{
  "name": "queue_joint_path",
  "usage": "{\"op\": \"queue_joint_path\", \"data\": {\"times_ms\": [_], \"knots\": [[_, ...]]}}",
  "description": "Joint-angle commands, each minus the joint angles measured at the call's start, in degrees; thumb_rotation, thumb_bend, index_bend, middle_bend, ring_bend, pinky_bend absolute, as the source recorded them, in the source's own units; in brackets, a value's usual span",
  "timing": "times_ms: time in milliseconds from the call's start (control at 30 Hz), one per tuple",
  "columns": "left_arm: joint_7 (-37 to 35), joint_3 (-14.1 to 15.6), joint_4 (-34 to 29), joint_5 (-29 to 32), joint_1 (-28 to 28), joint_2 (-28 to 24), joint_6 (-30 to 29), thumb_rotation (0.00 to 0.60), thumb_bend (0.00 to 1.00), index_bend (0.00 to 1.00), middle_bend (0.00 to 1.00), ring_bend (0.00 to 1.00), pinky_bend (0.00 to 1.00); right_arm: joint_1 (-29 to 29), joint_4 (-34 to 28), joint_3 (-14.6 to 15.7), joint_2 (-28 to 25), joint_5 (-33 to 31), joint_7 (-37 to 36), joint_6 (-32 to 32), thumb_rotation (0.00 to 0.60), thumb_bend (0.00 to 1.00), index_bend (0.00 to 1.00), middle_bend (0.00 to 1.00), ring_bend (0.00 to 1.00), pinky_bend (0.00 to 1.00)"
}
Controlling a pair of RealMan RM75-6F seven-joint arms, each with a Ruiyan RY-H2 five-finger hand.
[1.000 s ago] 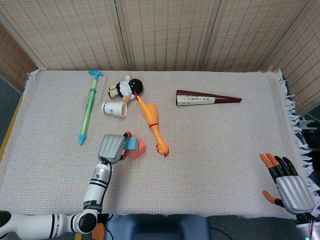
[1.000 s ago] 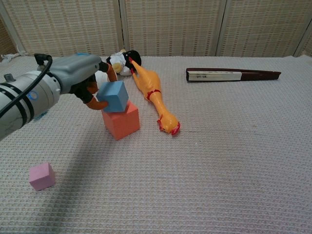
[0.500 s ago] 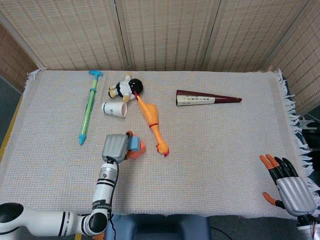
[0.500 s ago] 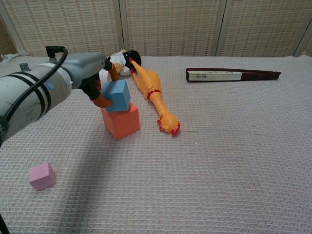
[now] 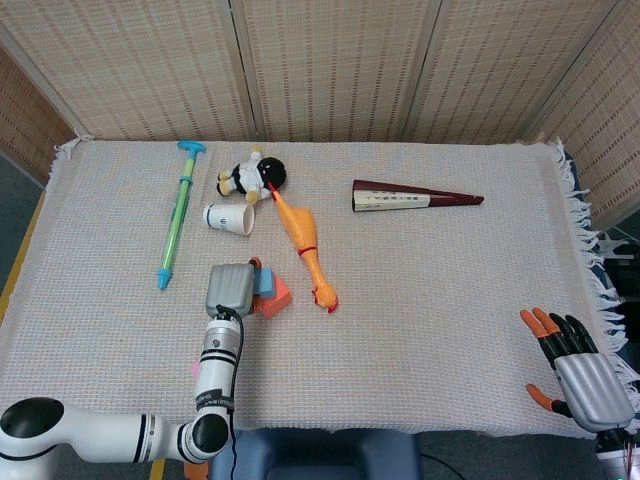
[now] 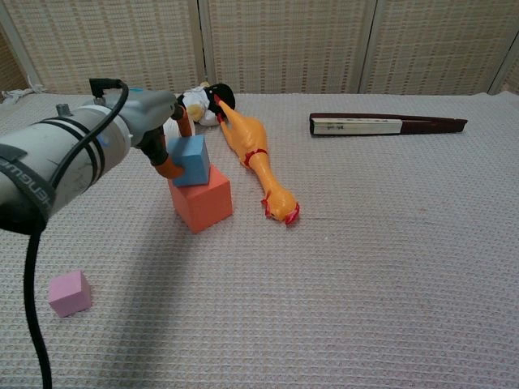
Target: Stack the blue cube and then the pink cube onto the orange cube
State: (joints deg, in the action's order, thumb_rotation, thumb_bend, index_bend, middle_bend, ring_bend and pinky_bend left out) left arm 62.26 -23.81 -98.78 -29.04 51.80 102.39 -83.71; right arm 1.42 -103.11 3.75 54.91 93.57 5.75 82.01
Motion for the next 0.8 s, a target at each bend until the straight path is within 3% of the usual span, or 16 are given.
{"op": "queue_joint_path", "data": {"times_ms": [33,533,800], "knots": [[0.24,0.15,0.07,0.15,0.39,0.3,-0.54,0.6,0.33,0.65,1.0,1.0,1.0,0.0,0.01,0.05,-0.07,0.11,-0.16,0.04,0.6,0.12,0.0,0.0,0.0,0.0],[1.8,0.11,1.26,2.2,2.28,1.82,-2.84,0.6,0.33,0.62,1.0,1.0,1.0,0.03,0.17,0.27,-0.5,0.77,-1.21,0.29,0.6,0.12,0.0,0.0,0.0,0.0],[1.05,0.27,0.82,2.13,2.54,1.79,-2.6,0.6,0.32,0.47,1.0,1.0,1.0,0.03,0.13,0.31,-0.49,0.78,-1.12,0.28,0.6,0.12,0.0,0.0,0.0,0.0]]}}
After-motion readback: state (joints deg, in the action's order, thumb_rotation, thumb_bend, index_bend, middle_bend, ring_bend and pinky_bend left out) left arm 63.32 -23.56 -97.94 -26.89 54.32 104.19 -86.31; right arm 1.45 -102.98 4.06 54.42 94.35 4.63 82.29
